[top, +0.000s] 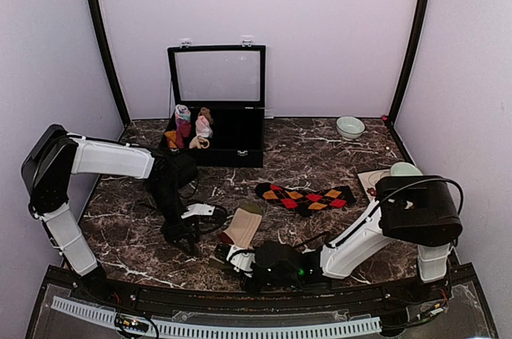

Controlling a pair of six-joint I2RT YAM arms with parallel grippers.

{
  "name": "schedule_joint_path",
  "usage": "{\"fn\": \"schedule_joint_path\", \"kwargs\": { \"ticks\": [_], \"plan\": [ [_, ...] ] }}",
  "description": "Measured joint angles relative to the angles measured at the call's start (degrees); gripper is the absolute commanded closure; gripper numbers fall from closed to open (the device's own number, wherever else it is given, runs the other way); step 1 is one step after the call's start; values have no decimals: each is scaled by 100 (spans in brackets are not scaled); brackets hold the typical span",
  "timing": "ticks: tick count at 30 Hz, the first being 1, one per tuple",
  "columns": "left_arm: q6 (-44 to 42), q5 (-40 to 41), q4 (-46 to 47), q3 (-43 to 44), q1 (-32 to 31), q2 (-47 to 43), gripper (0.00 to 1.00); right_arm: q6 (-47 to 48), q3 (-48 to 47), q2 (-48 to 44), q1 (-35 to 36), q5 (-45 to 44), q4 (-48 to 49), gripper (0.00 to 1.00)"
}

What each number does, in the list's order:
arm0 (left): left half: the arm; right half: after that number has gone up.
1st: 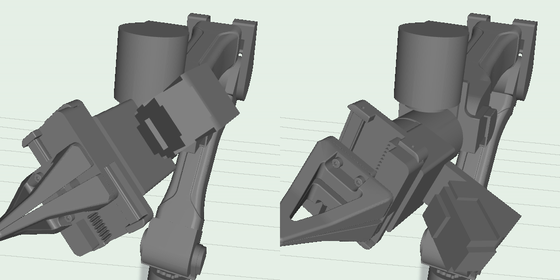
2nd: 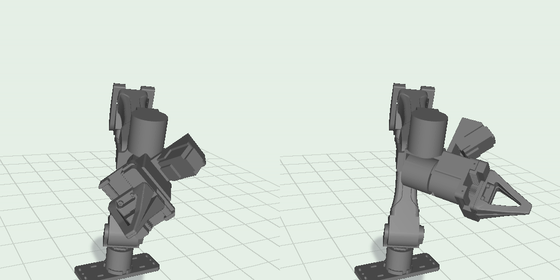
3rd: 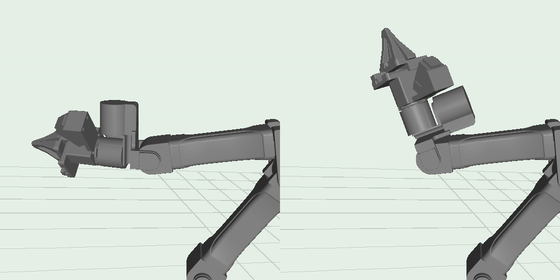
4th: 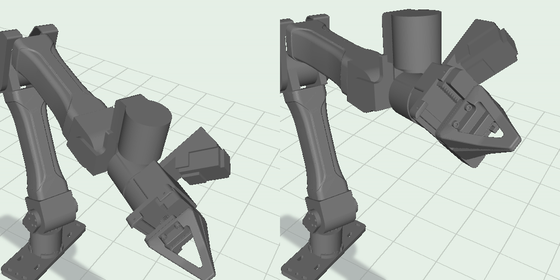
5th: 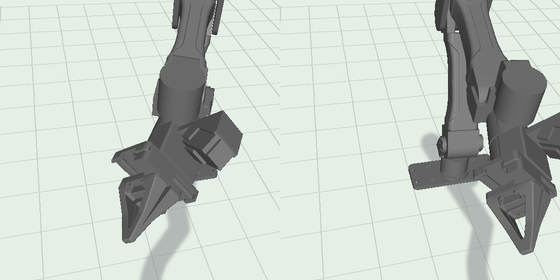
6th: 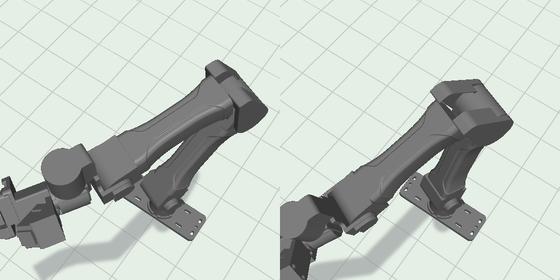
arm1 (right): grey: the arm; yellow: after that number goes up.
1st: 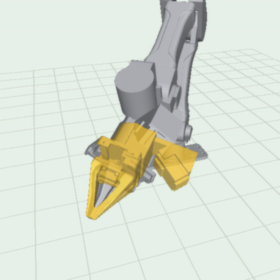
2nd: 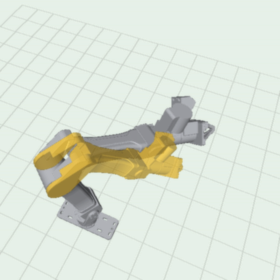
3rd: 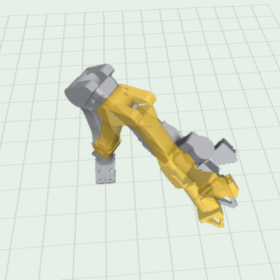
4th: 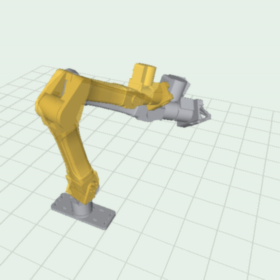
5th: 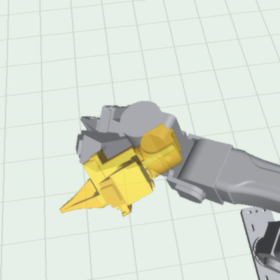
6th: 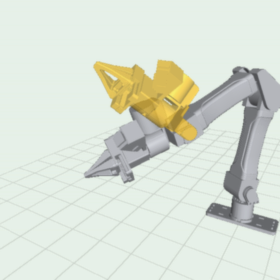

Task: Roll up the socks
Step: Roll the sock at the center of the board.

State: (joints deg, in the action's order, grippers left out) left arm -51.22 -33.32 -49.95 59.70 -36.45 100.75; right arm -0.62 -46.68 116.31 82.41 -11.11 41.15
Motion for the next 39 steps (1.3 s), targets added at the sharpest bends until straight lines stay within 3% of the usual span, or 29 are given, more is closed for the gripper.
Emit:
{"fn": "schedule_joint_path", "kwargs": {
  "ticks": [5,12,17,23,31,39],
  "plan": [
    [-20,35,278,-542,35,-575,49,-514,76,-2,-162,321,149,91],
    [-380,-59,398,-841,48,-1449,56,-1532,297,-11,-719,1438,518,93],
    [-761,125,595,-981,-380,-1753,57,-2280,282,149,-1093,2297,750,95],
    [-925,450,1062,-992,-1290,-1663,59,-3032,103,393,-1399,3042,890,96],
    [-1172,857,1731,-874,-1523,-1333,61,-3650,50,514,-1606,3543,896,97],
    [-1309,981,2057,-874,-1639,-1075,77,-3921,50,564,-1692,3762,964,97]
  ]
}}
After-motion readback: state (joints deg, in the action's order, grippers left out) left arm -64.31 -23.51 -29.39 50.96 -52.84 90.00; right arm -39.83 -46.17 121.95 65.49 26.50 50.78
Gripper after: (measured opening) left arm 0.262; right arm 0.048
